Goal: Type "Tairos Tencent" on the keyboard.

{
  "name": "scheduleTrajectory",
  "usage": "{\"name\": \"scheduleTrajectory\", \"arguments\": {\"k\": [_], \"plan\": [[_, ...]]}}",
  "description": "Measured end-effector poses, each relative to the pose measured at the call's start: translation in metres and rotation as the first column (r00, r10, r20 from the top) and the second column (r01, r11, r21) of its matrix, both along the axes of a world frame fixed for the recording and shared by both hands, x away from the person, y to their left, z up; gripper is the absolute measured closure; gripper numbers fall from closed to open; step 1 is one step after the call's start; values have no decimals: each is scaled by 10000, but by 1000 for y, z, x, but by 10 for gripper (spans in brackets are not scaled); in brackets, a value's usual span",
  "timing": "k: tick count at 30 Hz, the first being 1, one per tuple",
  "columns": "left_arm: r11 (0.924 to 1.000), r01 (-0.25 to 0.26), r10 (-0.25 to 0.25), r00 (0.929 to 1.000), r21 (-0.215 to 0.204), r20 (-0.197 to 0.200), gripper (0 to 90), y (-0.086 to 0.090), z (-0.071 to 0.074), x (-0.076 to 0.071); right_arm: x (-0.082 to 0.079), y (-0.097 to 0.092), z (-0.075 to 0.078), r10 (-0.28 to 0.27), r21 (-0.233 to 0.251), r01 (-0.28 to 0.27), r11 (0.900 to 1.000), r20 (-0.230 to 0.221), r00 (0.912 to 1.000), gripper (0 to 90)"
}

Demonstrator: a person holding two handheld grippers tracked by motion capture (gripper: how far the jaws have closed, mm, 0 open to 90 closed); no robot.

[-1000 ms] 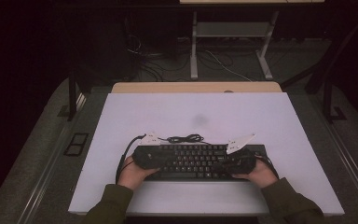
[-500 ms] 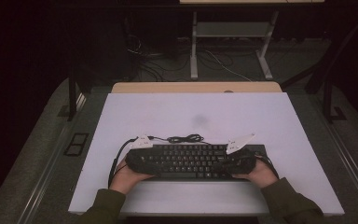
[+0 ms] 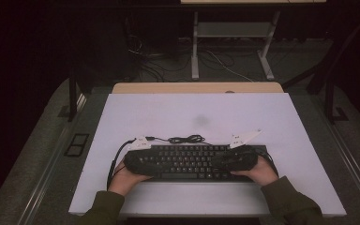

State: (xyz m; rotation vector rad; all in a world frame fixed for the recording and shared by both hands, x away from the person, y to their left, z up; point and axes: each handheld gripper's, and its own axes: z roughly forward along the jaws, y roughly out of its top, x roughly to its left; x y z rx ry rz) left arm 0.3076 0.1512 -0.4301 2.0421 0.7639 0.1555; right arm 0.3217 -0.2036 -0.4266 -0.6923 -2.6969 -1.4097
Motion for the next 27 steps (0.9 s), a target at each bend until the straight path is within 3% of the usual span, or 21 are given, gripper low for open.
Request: {"name": "scheduleTrajectory", "arguments": {"k": [6,12,27], "plan": [[9999,-104,105,9999,-11,49,304,4,1,0,6,7,0,-490,304,490,9983,-10,9988,489],[9998,-193,192,9998,110,111,434,7,1,0,12,19,0,-822,588,818,9949,56,9966,358],[9986,-391,389,9992,364,62,808,9,-2,5,20,41,-2,-1041,894,1017,9908,235,9943,284]]}}
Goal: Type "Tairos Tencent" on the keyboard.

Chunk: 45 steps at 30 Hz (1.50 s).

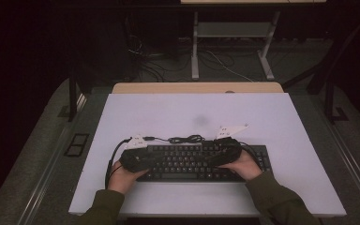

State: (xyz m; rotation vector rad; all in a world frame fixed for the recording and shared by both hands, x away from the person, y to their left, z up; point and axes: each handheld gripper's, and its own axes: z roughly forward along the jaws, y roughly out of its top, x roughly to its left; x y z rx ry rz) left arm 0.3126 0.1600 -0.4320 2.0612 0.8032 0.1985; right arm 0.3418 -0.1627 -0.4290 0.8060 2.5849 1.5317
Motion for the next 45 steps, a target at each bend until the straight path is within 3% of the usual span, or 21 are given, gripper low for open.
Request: {"name": "scheduleTrajectory", "arguments": {"k": [4,11,26,40,45], "plan": [[9999,57,-56,9999,118,-93,891,-4,-2,4,2,6,-1,-49,-43,49,10000,14,10000,284],[9998,60,-57,9998,172,-181,892,-8,-4,9,2,13,-1,24,-24,-23,10000,106,9999,276],[9992,46,-37,9997,398,-229,893,-11,-8,10,1,11,0,10,-18,-10,10000,102,9999,274],[9999,69,-65,9997,142,-240,891,-10,-3,7,0,13,0,4,50,-4,10000,70,10000,285],[9999,68,-66,9998,91,-162,816,-9,-1,4,0,13,1,-105,3,105,9999,-78,9999,283]]}}
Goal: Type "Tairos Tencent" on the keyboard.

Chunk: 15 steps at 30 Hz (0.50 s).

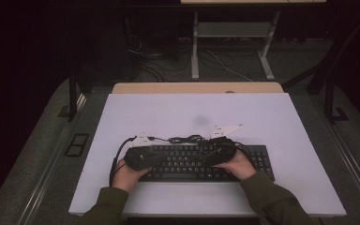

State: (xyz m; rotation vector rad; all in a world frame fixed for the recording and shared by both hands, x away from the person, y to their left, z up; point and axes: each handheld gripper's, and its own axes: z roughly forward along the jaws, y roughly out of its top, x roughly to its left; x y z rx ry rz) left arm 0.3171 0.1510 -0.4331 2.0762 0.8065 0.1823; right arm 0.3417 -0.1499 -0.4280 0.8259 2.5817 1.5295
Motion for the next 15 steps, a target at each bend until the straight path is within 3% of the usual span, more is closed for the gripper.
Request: {"name": "scheduleTrajectory", "arguments": {"k": [8,15], "plan": [[10000,-76,76,9999,24,100,605,2,2,-3,-2,0,4,161,135,-161,9998,-11,9999,362],[9999,-92,92,9999,-56,111,444,2,1,-4,-6,4,4,361,235,-359,9991,-72,9993,557]]}}
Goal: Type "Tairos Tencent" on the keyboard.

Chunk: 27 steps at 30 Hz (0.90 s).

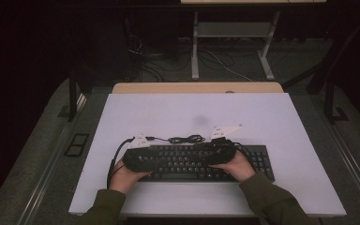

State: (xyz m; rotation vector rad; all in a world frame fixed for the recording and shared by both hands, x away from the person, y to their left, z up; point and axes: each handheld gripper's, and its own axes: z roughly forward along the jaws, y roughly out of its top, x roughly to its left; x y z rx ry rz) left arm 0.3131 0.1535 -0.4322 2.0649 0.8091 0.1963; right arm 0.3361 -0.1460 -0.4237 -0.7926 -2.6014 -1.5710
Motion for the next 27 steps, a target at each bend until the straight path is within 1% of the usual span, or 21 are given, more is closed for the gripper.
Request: {"name": "scheduleTrajectory", "arguments": {"k": [4,6,12,15,22,23,25,27], "plan": [[10000,11,-11,10000,-47,6,377,-1,-1,-1,-3,4,0,39,-99,-40,9999,-72,10000,665],[10000,22,-22,10000,-16,5,354,-2,-2,-1,-4,5,-1,152,-171,-153,9997,-64,9999,709],[10000,67,-67,10000,-6,18,311,-4,-2,-1,-8,10,-2,484,-386,-488,9981,-130,9987,826],[10000,48,-48,10000,0,29,304,-5,-3,-2,-10,13,-3,659,-460,-666,9967,-166,9977,883],[10000,68,-68,9999,-24,84,280,-6,-2,-2,-13,20,-5,1037,-620,-1050,9925,-246,9943,894],[10000,70,-70,9999,-23,86,280,-6,-2,-2,-14,21,-6,1052,-702,-1064,9918,-210,9942,894],[10000,68,-68,9999,-26,95,279,-6,-1,-3,-15,23,-7,1096,-795,-1116,9906,-292,9936,893],[10000,73,-73,9999,-28,98,279,-6,-1,-3,-15,25,-8,1137,-890,-1155,9893,-245,9932,893]]}}
